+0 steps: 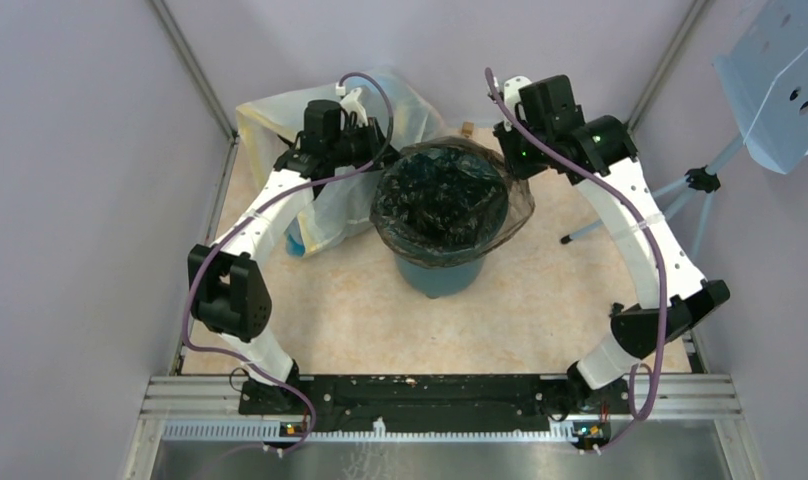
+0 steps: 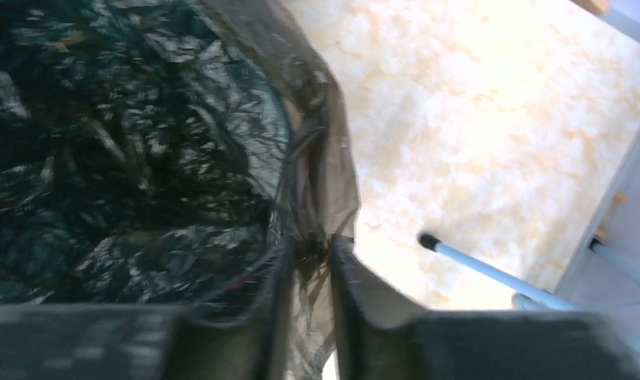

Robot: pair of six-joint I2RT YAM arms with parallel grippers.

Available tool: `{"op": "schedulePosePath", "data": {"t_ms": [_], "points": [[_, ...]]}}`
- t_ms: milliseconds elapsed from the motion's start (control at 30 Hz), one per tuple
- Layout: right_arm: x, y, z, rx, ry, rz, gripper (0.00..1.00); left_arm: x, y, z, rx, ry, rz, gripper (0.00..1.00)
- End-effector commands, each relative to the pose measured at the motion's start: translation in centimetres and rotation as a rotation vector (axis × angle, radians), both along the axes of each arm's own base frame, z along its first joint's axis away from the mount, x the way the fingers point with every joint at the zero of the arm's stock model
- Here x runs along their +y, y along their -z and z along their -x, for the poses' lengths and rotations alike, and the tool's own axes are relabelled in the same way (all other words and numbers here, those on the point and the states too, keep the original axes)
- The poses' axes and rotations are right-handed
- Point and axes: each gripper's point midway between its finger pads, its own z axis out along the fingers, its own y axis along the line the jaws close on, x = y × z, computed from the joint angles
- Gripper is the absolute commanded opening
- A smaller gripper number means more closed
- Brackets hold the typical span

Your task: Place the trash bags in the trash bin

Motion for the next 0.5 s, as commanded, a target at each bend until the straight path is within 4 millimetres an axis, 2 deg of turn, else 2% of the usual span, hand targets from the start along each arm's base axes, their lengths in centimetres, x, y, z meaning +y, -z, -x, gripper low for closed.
{"op": "schedulePosePath", "data": {"t_ms": [0, 33, 167, 300, 333, 467], "points": [[-1.8, -1.1, -1.3, -0.059, 0.093, 0.061, 0.10, -0.3, -1.3, -0.7, -0.051, 0.011, -0.005, 0.20], [-1.9, -1.0, -1.5, -0.063, 0.107, 0.061, 0.00, -0.3, -1.2, -0.8, -0.051, 0.011, -0.008, 0.18], [-2.0, -0.6, -2.0, -0.044, 0.132, 0.009, 0.00, -0.1, -1.0, -1.1, -0.054, 0.010, -0.031, 0.12], [-2.1, 0.3, -2.3, 0.019, 0.156, -0.133, 0.00, 0.1, -1.3, -1.3, -0.049, -0.002, -0.042, 0.03], [-2.2, 0.7, -2.4, 0.035, 0.158, -0.165, 0.00, 0.1, -1.3, -1.3, -0.049, -0.003, -0.039, 0.00], [-1.9, 3.2, -2.5, 0.117, 0.153, -0.258, 0.00, -0.1, -0.2, -1.0, -0.016, 0.006, -0.039, 0.00]]}}
